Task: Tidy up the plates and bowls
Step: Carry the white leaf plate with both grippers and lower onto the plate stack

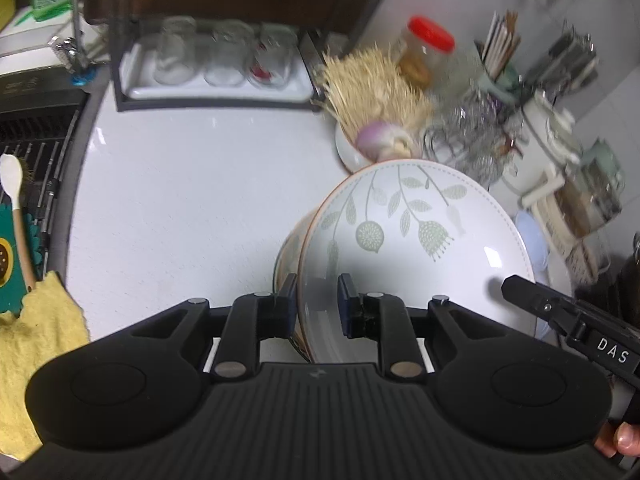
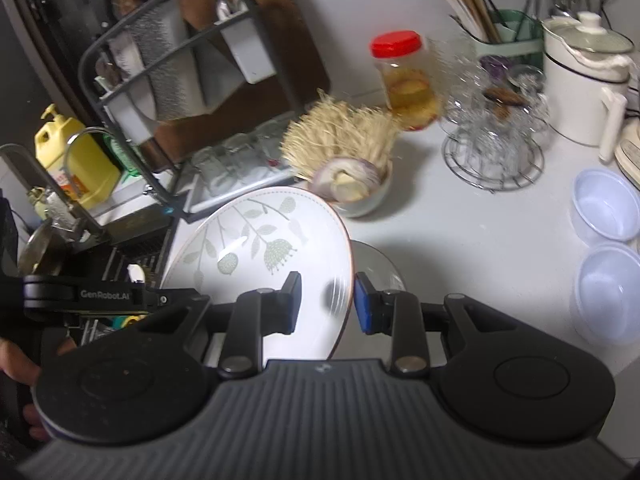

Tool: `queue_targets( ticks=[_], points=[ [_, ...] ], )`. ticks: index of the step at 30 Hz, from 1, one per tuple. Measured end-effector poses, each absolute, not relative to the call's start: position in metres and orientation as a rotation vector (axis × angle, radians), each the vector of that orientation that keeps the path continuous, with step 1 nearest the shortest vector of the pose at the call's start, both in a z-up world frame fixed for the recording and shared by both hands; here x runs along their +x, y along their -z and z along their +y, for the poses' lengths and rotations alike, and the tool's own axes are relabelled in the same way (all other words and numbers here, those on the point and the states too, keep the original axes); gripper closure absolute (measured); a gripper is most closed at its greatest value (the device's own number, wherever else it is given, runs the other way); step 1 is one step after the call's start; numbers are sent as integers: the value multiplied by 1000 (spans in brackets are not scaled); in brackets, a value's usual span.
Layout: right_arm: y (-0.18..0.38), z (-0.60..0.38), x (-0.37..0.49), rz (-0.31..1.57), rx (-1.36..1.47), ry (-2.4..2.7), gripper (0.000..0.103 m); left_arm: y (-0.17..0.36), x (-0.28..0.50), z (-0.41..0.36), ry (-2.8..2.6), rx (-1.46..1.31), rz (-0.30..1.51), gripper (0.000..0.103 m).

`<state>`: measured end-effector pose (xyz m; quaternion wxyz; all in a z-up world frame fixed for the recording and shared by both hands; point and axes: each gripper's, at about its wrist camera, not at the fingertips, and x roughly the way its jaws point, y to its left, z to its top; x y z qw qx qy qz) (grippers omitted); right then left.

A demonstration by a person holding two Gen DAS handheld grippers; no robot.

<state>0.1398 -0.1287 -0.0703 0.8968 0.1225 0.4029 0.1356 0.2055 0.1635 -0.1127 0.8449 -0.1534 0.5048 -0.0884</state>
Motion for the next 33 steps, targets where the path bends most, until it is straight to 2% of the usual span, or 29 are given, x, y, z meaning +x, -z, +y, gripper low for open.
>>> queue_targets(
  ticks=[15,33],
  points=[
    [131,-136,154,939,244,-239,72,175,236,149,155,-316,1228,80],
    [164,-137,182,998,237,-210,72,184,265,141,137,-315,1246,79]
  ],
)
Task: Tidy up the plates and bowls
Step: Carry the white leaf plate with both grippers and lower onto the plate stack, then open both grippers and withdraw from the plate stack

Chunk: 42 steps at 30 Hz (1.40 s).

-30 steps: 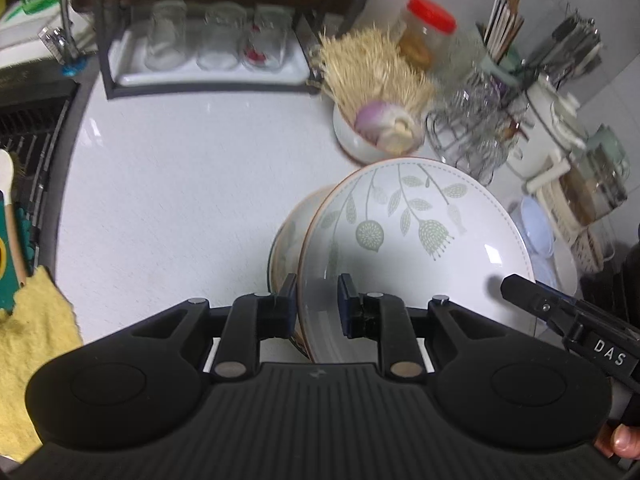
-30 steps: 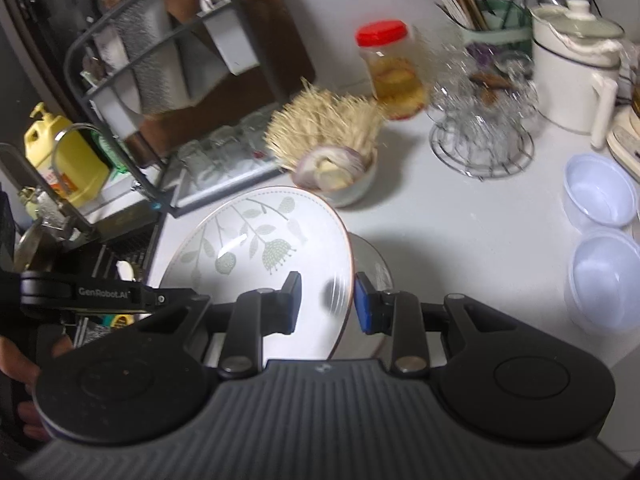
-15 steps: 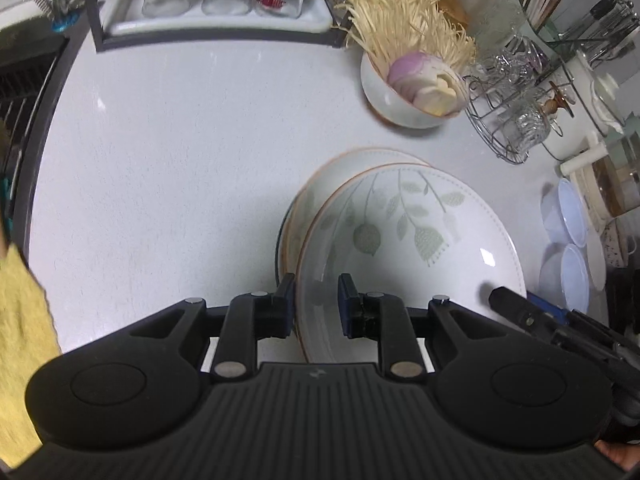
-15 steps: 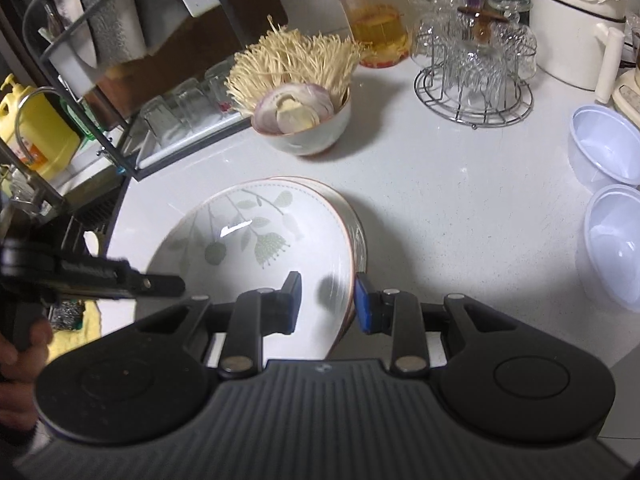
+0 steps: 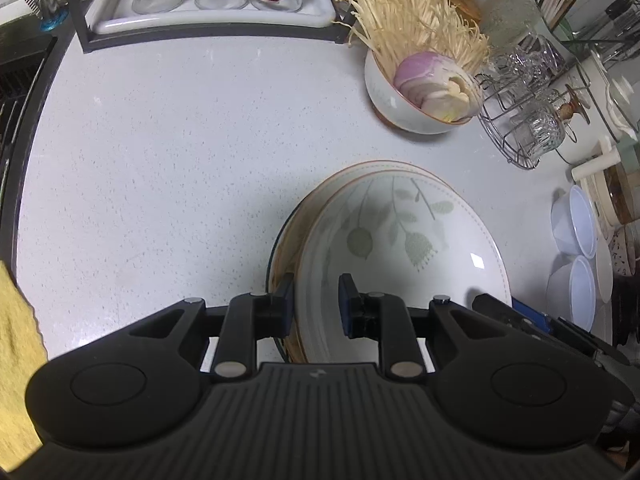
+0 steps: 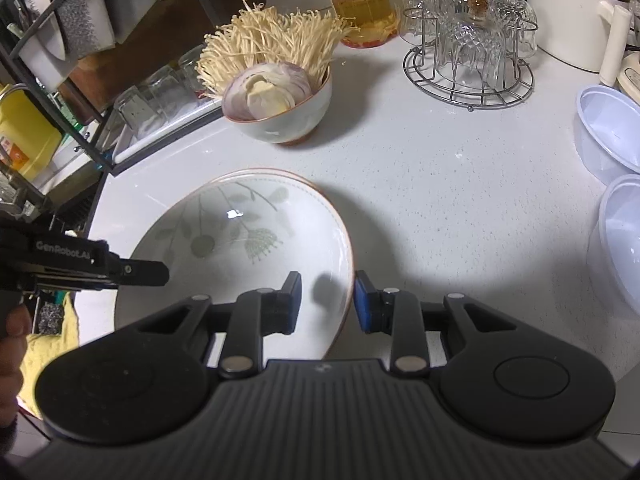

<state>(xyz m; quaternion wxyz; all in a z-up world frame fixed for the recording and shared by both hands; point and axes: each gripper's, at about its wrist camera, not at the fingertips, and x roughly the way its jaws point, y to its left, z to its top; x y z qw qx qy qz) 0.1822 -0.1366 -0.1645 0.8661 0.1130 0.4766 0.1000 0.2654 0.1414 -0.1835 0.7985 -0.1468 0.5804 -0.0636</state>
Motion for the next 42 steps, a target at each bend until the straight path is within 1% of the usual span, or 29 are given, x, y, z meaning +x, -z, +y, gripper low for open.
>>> queue_targets(
  ticks=[13,15,17,24,34,42],
  points=[
    [165,-133,197,985,292,-147,71,175,270,156,160,-371,1283,78],
    [161,-133,195,964,298,-127,71,173,268,157,146,-347,1283,76],
    [157,-133,193,951,306,-108,71,170,266,160,159,-353,1270,76],
    [136,-130,180,901,300,-84,71,148,256,165,197,-334,1205,75],
    [86,-111,147,794,277,-102,71,88,224,161,303,-257,1053,75],
    [55,-94,114,721,268,-104,71,57,203,169,354,-221,970,75]
  ],
)
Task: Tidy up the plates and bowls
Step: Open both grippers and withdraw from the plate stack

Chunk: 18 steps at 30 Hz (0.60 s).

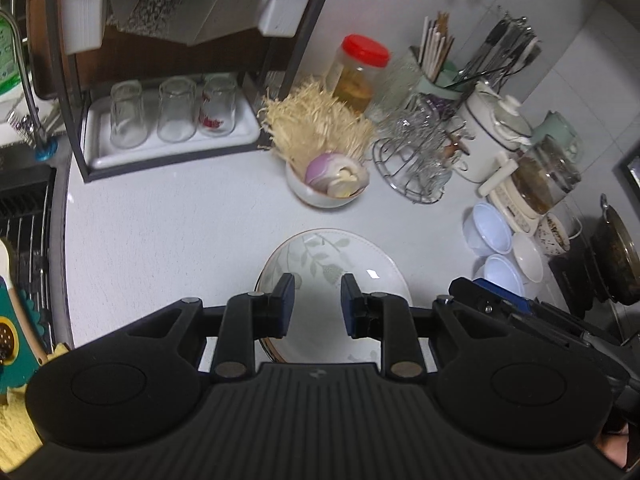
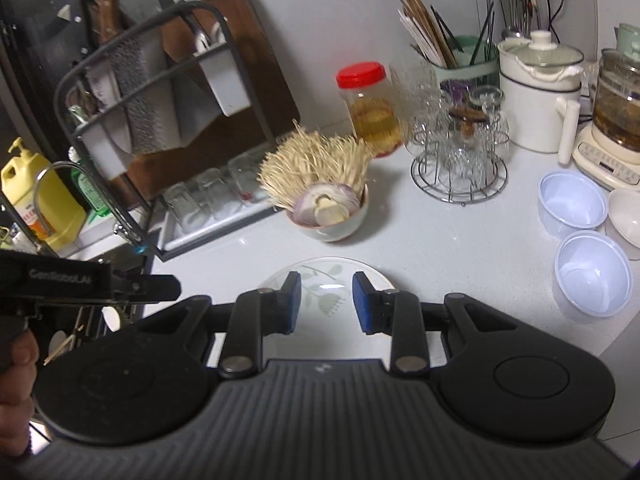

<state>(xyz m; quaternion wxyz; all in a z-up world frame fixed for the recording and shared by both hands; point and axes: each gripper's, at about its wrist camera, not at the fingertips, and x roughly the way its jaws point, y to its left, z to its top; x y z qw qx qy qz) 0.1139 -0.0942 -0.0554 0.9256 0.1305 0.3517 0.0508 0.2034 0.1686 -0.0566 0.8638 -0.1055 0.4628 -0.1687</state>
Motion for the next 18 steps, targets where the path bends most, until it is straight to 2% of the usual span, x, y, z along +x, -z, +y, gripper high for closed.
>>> queue_targets(
  ticks=[18],
  points=[
    [34,-78,68,685,245,-52,71,49,164,173,431,-199,924,75]
  ],
)
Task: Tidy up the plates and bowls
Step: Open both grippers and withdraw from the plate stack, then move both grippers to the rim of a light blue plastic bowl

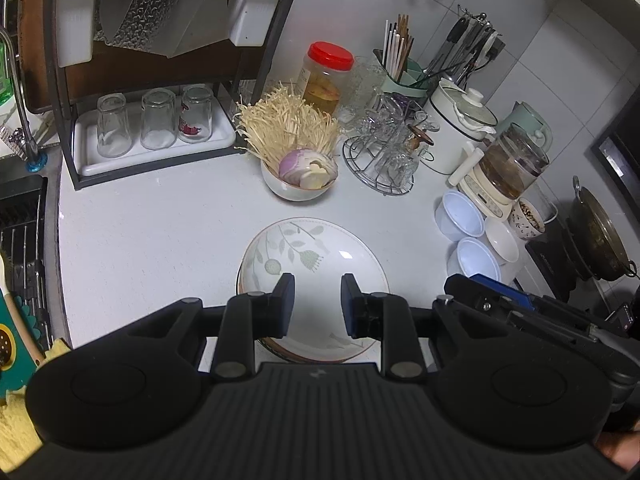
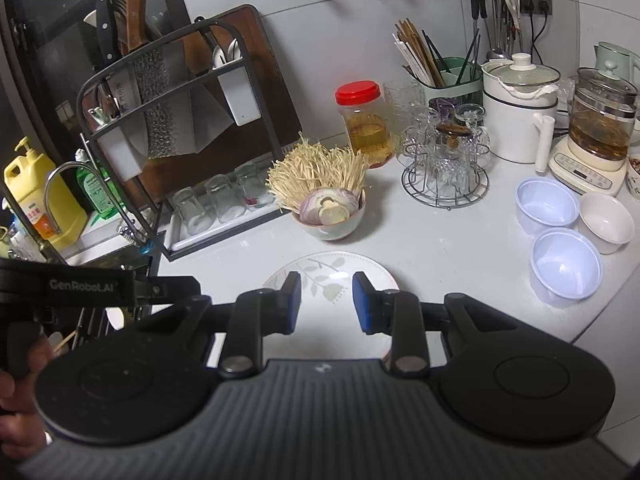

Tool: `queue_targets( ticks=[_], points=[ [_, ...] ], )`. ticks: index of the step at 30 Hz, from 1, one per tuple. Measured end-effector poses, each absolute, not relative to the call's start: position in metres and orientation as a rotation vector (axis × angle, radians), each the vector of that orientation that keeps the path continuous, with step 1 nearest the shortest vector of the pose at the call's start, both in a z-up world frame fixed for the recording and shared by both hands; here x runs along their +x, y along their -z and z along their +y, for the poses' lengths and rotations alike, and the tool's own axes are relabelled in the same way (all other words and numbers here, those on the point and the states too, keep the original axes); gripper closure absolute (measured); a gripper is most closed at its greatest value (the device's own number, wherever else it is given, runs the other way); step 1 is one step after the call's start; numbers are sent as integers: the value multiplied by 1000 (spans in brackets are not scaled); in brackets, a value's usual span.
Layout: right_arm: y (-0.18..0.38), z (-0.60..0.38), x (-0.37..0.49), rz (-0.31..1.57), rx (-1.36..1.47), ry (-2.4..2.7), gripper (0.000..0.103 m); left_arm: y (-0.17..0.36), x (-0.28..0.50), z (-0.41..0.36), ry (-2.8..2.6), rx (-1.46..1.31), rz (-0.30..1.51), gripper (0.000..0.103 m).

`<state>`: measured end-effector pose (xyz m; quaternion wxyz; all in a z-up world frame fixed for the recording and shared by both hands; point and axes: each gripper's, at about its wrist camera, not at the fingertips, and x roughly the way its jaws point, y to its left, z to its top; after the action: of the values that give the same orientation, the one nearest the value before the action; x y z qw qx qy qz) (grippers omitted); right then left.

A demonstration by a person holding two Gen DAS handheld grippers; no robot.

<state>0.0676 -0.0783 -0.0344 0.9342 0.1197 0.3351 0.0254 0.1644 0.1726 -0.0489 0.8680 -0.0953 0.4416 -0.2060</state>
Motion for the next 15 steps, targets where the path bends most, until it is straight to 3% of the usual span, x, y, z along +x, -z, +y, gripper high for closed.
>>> queue_targets(
  ticks=[15],
  points=[
    [46,-140,70,670,279,-13,71,51,180,109,431,-185,933,75]
  ],
)
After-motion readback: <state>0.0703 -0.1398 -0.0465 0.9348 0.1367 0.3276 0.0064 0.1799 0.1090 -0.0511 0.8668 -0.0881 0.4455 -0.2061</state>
